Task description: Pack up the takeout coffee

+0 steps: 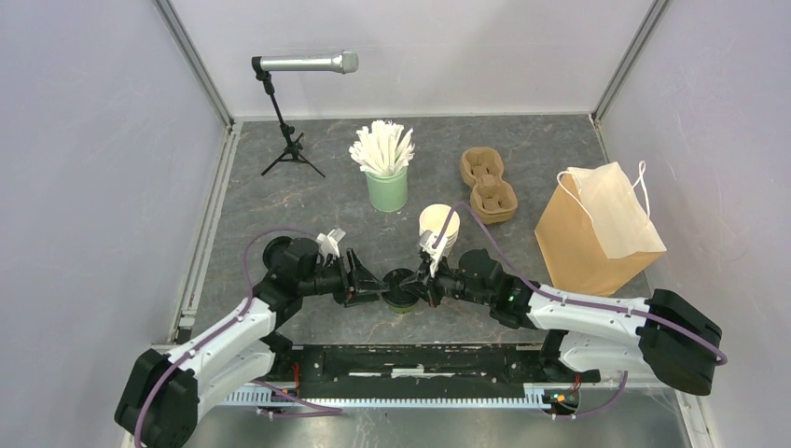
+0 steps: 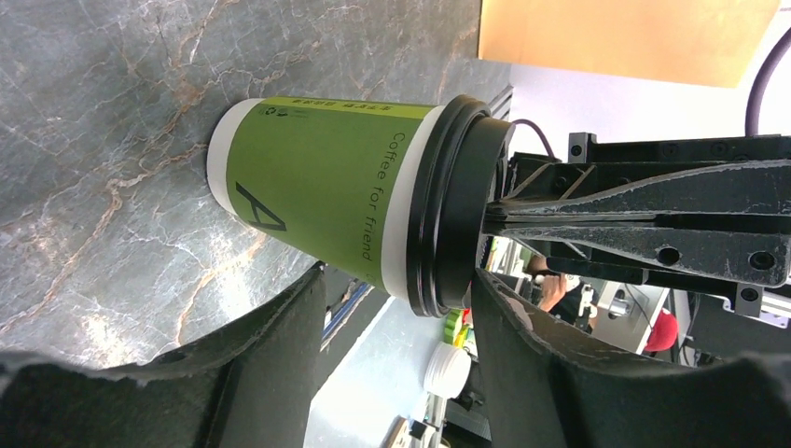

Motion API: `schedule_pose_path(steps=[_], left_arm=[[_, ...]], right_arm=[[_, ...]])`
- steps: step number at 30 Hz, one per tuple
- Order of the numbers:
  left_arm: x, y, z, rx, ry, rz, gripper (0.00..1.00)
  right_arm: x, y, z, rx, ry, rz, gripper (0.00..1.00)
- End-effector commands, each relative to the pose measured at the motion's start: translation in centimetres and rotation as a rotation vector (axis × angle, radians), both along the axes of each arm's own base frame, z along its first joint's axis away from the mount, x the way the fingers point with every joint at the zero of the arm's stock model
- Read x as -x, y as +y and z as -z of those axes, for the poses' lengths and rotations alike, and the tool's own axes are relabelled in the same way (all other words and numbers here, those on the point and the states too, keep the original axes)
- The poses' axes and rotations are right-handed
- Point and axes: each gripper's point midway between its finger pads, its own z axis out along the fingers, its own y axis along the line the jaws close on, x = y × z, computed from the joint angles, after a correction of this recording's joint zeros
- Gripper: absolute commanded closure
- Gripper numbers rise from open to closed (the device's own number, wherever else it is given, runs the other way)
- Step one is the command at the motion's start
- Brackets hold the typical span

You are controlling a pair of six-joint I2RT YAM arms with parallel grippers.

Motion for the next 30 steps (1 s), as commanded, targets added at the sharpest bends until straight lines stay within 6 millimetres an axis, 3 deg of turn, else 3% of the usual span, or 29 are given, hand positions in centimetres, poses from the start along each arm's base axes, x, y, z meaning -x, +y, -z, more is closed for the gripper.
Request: schedule_pose_path(steps=[1, 9, 17, 30], left_arm=[[-0.2, -0.8, -1.5, 0.079, -0.022, 0.014, 0.36], [-0.2, -1.1, -0.9, 0.079, -0.018, 0.023, 0.36], [-0.2, -1.0, 0.0, 0.061, 0.011, 0.011, 0.45], [0.2, 1.5, 4.2, -0.153, 0.068, -0.065, 0.56]], right_arm=[[0.9, -1.4, 3.4, 0.097, 0.068, -0.004, 1.0], [0.9, -1.1, 3.3, 0.088, 0.073, -0.009, 1.0], [1.1, -1.3, 3.8, 0.1, 0.082, -0.007, 1.0], [1.8, -2.8, 6.4, 0.123, 0.118, 0.012, 1.0]])
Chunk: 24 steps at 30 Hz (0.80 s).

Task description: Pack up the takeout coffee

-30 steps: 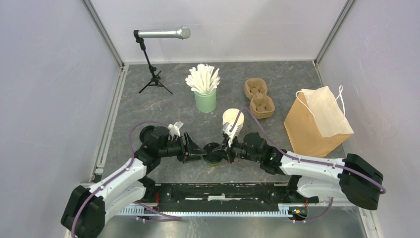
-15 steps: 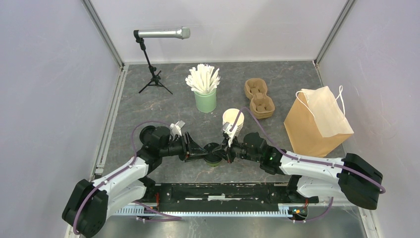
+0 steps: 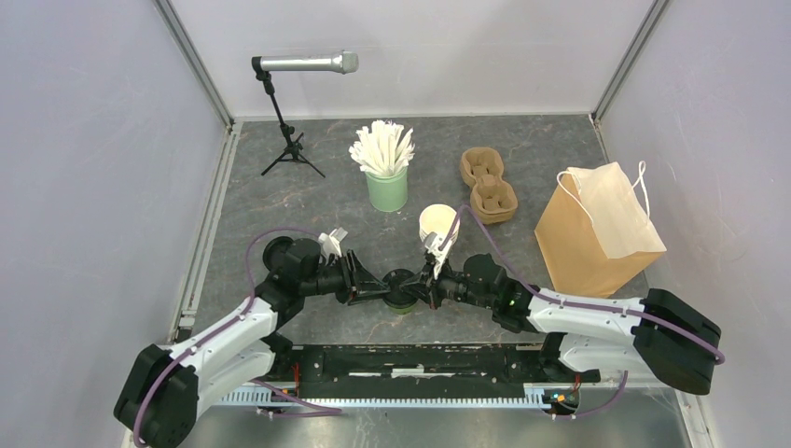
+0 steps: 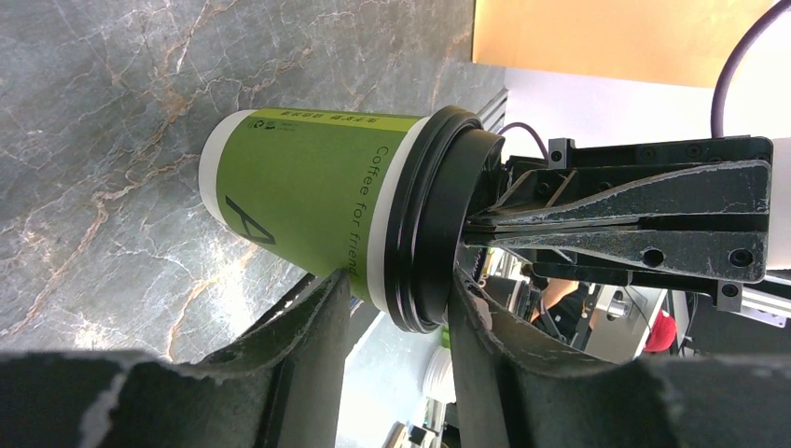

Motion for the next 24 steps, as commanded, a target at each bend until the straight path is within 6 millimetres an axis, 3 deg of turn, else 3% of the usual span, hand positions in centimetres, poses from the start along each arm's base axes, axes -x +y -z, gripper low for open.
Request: schedule_pose_path(steps=[1, 10, 17, 19, 21, 24], left_arm=[[0.7, 2.1, 4.2, -0.171, 0.072, -0.052, 0.56], [1.8, 3.1, 8.1, -0.308, 0.124, -0.062, 0.63], [2.5, 3.8, 9.6, -0.36, 0.15, -0.089, 0.67], [2.6, 3.3, 8.9, -0.311, 0.147, -0.084, 0.67], [2.4, 2.0, 6.8, -0.216, 0.126, -0.064, 0.66], [1.8, 0.4, 2.4, -0.077, 0.054, -0.028, 0.52]], right_arm=[[1.6, -2.9, 6.2, 0.172, 0.113, 0.006, 1.0], [2.4, -4.2, 8.6, 0.196, 0.143, 0.02, 1.0], [2.7, -4.6, 9.4, 0.201, 0.158, 0.02, 1.0], [2.8, -4.4, 9.2, 0.196, 0.157, 0.01, 1.0], [2.9, -4.2, 9.0, 0.192, 0.149, -0.009, 1.0], [2.9, -3.8, 8.3, 0.19, 0.127, -0.033, 0.99]])
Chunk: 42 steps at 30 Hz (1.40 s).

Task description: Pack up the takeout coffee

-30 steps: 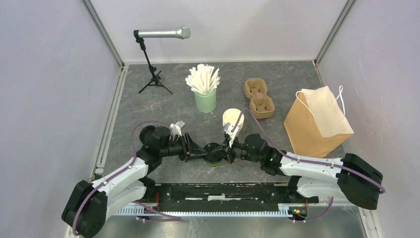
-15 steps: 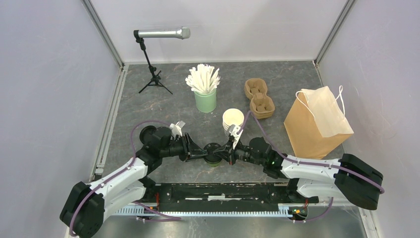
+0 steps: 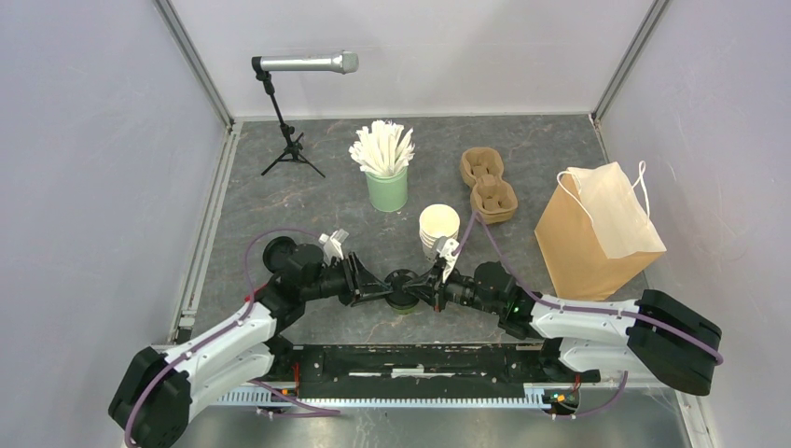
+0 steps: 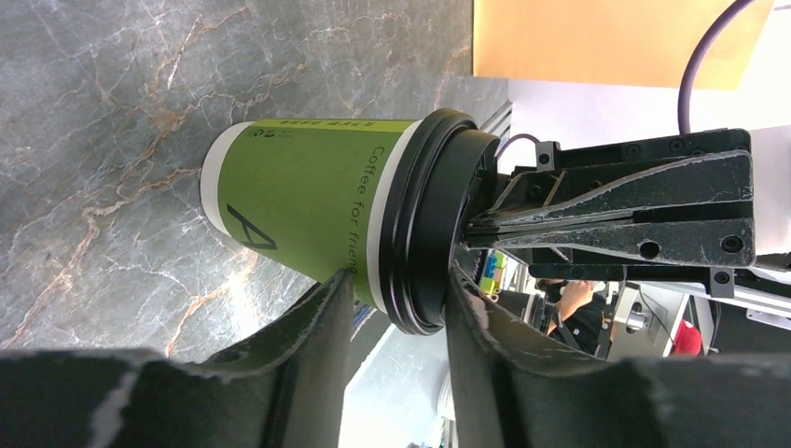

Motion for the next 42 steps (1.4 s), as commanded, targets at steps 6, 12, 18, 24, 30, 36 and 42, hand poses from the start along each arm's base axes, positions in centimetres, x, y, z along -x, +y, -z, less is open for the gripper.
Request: schedule_pose_path(steps=[6, 12, 18, 24, 30, 36, 42], left_arm=[[-0.2, 1.5, -1.5, -0.17, -0.045, 0.009, 0.34], [-2.0, 1.0, -1.8, -0.244, -0.079, 0.039, 0.32], [-2.8, 0.8, -0.4, -0.309, -0.063, 0.065, 0.35], [-2.4, 1.5, 0.9, -0.345, -0.034, 0.048, 0.46], [-1.9, 2.0, 1.8, -0.343, -0.001, 0.02, 0.51], [-1.5, 1.6, 2.3, -0.307, 0.022, 0.02, 0.52], [-1.6, 1.4, 1.8, -0.288, 0.006, 0.027, 0.52]], right_arm=[[2.5, -2.9, 6.9, 0.286, 0.09, -0.084, 0.98], [1.9, -1.6, 4.9, 0.288, 0.038, -0.121, 0.96], [1.4, -0.6, 3.6, 0.297, 0.007, -0.148, 0.94], [1.0, 0.0, 2.3, 0.283, 0.018, -0.133, 0.89], [1.1, 0.5, -1.3, 0.162, 0.123, -0.061, 0.64], [1.6, -0.1, -4.7, 0.05, 0.121, -0.047, 0.5], [4.2, 0.1, -4.5, 0.193, -0.345, -0.3, 0.37]])
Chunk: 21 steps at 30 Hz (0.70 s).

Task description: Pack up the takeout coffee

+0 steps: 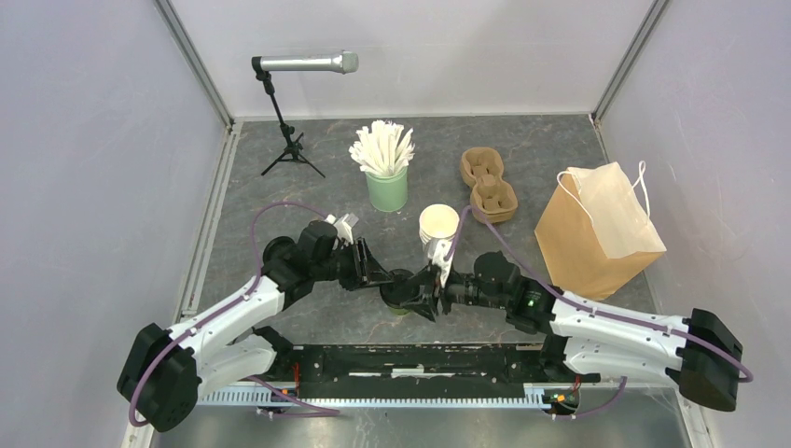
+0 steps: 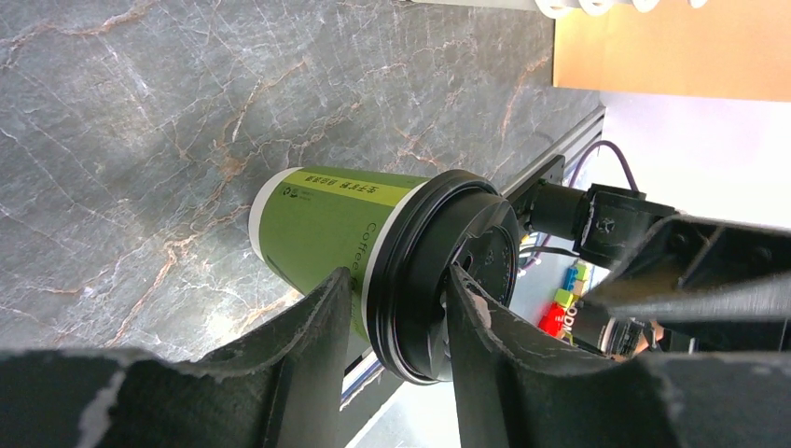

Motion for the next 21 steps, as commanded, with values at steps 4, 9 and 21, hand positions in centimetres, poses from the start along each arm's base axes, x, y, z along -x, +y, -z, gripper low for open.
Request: schedule_pose_path(steps=[4, 9, 21], left_arm=[[0.9, 1.1, 2.4, -0.068, 0.053, -0.013, 0.52], [1.0, 1.0, 2.4, -0.06, 0.051, -0.012, 0.52], [1.1, 1.1, 2.4, -0.057, 0.051, -0.013, 0.52]], right_arm=[[0.9, 0.4, 0.0, 0.172, -0.618, -0.229, 0.36], [2.0, 0.2, 0.3, 0.138, -0.951, -0.339, 0.39], [2.3, 0.4, 3.0, 0.296, -1.209, -0.369, 0.4]])
